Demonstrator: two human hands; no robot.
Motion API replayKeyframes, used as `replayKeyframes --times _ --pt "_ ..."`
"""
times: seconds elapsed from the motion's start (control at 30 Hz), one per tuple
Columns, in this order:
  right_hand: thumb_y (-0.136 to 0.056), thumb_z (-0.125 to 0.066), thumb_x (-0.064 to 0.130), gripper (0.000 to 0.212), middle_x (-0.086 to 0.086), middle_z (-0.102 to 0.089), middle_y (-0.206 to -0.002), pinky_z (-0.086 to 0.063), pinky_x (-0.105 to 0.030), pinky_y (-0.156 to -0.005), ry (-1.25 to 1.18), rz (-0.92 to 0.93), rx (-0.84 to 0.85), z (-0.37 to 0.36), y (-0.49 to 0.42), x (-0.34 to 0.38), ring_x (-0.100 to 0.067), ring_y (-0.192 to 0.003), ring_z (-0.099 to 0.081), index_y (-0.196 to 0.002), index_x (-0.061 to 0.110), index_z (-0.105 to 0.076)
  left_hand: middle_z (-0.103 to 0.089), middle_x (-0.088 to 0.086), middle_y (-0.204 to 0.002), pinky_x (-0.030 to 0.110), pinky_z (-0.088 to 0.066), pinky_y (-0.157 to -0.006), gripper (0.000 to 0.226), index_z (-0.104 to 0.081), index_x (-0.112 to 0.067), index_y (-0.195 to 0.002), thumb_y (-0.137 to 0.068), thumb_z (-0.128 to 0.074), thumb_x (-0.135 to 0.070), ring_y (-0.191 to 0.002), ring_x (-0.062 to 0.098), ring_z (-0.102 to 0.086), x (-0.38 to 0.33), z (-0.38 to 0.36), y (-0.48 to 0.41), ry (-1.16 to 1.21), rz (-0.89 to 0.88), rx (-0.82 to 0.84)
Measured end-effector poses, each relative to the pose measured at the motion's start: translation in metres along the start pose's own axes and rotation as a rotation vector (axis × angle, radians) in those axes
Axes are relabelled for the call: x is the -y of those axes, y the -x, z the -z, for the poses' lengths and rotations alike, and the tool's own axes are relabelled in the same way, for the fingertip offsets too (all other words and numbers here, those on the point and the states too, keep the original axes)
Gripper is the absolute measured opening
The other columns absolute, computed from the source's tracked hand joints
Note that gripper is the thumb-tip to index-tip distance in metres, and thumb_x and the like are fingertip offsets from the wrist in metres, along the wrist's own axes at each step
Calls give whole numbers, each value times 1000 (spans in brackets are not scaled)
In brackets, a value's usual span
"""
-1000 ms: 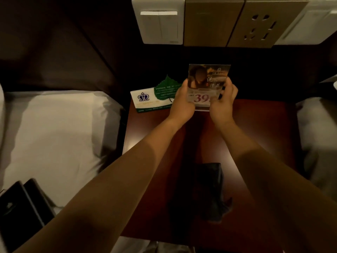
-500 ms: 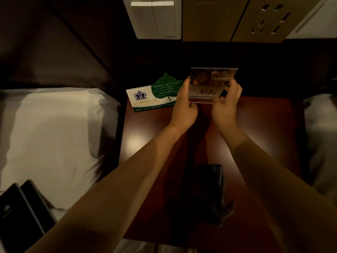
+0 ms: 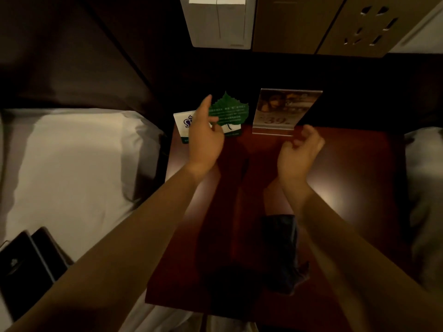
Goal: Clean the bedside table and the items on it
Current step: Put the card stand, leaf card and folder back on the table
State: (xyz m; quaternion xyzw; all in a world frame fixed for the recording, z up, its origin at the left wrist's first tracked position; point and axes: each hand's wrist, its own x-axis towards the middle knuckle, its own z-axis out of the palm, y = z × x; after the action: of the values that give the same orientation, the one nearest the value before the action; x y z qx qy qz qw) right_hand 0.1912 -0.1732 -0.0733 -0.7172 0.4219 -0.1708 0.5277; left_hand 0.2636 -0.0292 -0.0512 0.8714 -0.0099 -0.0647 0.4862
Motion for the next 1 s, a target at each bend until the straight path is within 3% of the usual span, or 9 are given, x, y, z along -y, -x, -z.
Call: replayKeyframes --times 0.13,0.27,0.37,0.47,0.53,0.7,1.0 --pt "-80 -46 -9 45 -5 -42 -112 -48 -40 -93 94 -1 158 -19 43 -3 -22 -95 -51 -123 3 -48 -46 7 -141 19 -49 -83 62 -34 -13 -142 -85 -43 10 -110 11 -53 19 26 8 8 80 -57" --pt "-85 -50 3 39 -14 -47 -124 -42 -40 -101 312 165 424 -41 80 2 -30 -115 -47 -124 7 -50 -56 6 -133 32 -51 -96 61 -35 -16 -142 -86 -49 5 -112 16 -59 43 46 27 27 124 -47" --pt "-89 -50 20 43 -14 -44 -130 -38 -42 -98 656 293 543 -56 95 11 -31 -120 -40 -130 12 -43 -54 -2 -132 26 -48 -95 63 -35 -18 -141 -84 -45 5 -113 13 -56 55 72 41 -143 90 -66" --pt "-90 -50 27 46 -15 -38 -135 -36 -49 -97 955 331 613 -72 111 21 -36 -123 -35 -132 13 -37 -50 12 -138 42 -47 -98 65 -30 -15 -144 -82 -40 1 -122 28 -51 77 104 56 -333 42 -61" --pt "-90 -49 30 49 -16 -35 -137 -34 -50 -98 1045 354 668 -82 125 26 -37 -124 -33 -133 13 -34 -48 19 -138 45 -44 -100 62 -31 -11 -143 -83 -41 0 -122 35 -48 92 125 62 -464 81 -1" --pt "-91 -46 35 52 -16 -35 -137 -35 -47 -98 1055 521 799 -107 170 34 -36 -124 -33 -135 12 -32 -38 16 -147 44 -35 -107 56 -33 -9 -142 -88 -46 -8 -134 35 -34 117 174 87 -585 284 163" --pt "-92 -43 29 44 -13 -38 -136 -33 -42 -99 1006 653 1049 -172 293 42 -32 -124 -33 -132 12 -36 -43 12 -145 43 -37 -103 64 -27 -13 -145 -86 -51 -12 -132 33 -39 179 277 158 -612 473 -89"
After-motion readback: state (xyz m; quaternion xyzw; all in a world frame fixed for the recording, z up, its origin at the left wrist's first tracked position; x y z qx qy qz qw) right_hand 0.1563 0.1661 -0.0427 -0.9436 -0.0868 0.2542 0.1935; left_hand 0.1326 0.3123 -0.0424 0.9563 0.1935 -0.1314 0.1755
